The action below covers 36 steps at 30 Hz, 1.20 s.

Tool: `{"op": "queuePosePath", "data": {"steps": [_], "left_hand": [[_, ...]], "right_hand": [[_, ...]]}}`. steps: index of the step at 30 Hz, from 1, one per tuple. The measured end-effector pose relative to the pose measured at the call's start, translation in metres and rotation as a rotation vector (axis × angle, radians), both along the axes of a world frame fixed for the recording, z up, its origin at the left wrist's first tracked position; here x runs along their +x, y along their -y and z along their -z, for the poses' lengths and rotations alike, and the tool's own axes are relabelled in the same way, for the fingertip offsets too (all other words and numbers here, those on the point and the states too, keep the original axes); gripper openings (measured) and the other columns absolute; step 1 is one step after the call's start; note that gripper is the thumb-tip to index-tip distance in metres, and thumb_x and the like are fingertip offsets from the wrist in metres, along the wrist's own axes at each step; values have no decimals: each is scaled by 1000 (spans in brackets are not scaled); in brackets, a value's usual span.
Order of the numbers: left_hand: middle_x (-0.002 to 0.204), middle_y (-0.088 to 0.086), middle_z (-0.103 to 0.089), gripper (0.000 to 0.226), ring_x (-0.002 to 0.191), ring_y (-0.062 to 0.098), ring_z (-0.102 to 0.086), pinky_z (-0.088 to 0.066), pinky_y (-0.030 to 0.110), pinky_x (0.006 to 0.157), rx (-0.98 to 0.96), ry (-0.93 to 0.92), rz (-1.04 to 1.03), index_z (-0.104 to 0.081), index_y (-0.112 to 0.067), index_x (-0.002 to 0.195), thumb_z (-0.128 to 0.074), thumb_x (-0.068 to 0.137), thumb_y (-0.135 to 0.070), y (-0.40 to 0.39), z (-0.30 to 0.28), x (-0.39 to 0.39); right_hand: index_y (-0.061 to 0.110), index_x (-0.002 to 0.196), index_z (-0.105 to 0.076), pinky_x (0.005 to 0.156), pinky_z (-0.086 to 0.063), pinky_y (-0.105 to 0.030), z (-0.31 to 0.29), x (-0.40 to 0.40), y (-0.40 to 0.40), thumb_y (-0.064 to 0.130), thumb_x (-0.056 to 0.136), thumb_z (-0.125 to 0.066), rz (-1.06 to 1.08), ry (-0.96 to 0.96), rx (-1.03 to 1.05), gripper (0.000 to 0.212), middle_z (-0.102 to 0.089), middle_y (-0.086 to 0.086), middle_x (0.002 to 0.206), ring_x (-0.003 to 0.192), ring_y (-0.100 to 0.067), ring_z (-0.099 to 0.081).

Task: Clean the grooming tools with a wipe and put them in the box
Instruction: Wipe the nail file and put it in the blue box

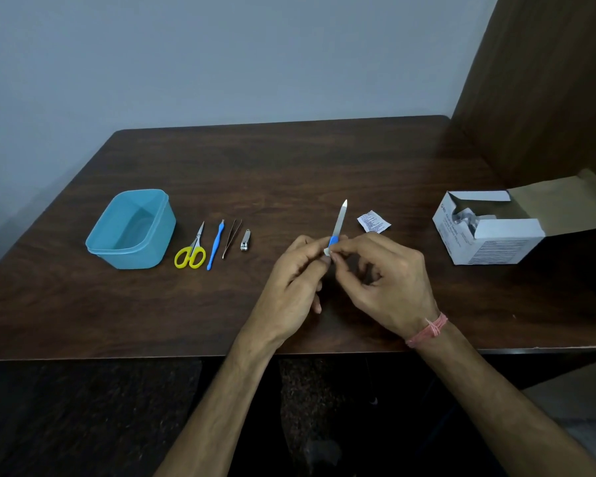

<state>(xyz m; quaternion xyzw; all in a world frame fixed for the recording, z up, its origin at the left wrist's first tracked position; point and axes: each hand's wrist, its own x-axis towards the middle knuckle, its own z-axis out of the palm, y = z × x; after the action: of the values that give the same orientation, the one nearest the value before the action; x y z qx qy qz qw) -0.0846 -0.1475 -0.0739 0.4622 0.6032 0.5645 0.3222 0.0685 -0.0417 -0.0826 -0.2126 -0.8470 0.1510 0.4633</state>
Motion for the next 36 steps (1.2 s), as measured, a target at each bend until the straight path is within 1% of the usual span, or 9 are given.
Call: {"op": "queuePosePath", "data": {"steps": [5, 9, 13, 17, 18, 22, 28, 33, 36], "left_hand": [[99, -7, -48, 38, 74, 10, -54, -56, 27, 52, -1, -70, 20, -73, -31, 146, -54, 117, -14, 0, 1, 0], [98, -8, -48, 34, 73, 6, -55, -57, 26, 52, -5, -112, 7, -75, -30, 142, -59, 116, -16, -1, 1, 2], [105, 7, -51, 34, 75, 8, -56, -56, 24, 52, -8, -94, -10, -76, -29, 141, -59, 116, -15, -2, 1, 1], [99, -7, -48, 33, 71, 6, -55, -56, 24, 53, -16, -114, -9, -76, -32, 141, -61, 115, -18, -1, 1, 2], [98, -10, -48, 34, 71, 5, -55, -56, 24, 53, -24, -121, -8, -76, -34, 142, -61, 115, -19, -1, 1, 2], [98, -8, -48, 33, 70, 5, -55, -56, 23, 54, -28, -129, -11, -76, -36, 140, -60, 115, -21, 0, 0, 3], [102, -4, -51, 34, 74, 4, -57, -56, 25, 53, -11, -118, -23, -78, -33, 138, -59, 116, -15, -2, 1, 0], [101, -5, -49, 36, 74, 5, -56, -58, 25, 54, -14, -127, -6, -75, -34, 144, -60, 116, -17, -2, 1, 0], [101, -3, -48, 36, 71, 7, -55, -57, 24, 54, -6, -122, 1, -74, -34, 144, -60, 116, -17, -1, 1, 1]], "right_hand": [[16, 104, -84, 57, -54, -26, -1, 0, -1, 16, 99, -83, 11, -32, -4, 5, -77, 11, 101, 61, -5, -58], [16, 102, -84, 57, -52, -24, -2, 0, -3, 11, 95, -85, 66, -71, -41, 9, -70, 21, 99, 59, -2, -56], [18, 99, -83, 54, -52, -28, -2, 1, -1, 17, 95, -85, 14, -36, -37, 5, -74, 14, 94, 54, -9, -59], [17, 101, -84, 56, -51, -24, -4, 0, -2, 11, 93, -87, 57, -55, -79, 11, -64, 30, 95, 54, -8, -56], [17, 102, -84, 57, -51, -23, -4, 0, -3, 11, 94, -87, 74, -60, -87, 11, -64, 30, 95, 55, -9, -56], [18, 103, -84, 56, -52, -26, -4, 0, -5, 11, 94, -87, 101, -73, -124, 12, -74, 16, 93, 54, -12, -57], [19, 99, -83, 52, -50, -30, -1, -1, -3, 16, 92, -87, 10, -8, -69, 9, -72, 17, 92, 52, -11, -56], [20, 101, -84, 58, -46, -17, -4, -1, -5, 12, 93, -87, 77, -35, -124, 12, -73, 22, 98, 54, -12, -55], [20, 99, -84, 57, -45, -16, -5, -1, -5, 10, 91, -88, 83, -44, -138, 13, -74, 20, 97, 53, -14, -55]]}}
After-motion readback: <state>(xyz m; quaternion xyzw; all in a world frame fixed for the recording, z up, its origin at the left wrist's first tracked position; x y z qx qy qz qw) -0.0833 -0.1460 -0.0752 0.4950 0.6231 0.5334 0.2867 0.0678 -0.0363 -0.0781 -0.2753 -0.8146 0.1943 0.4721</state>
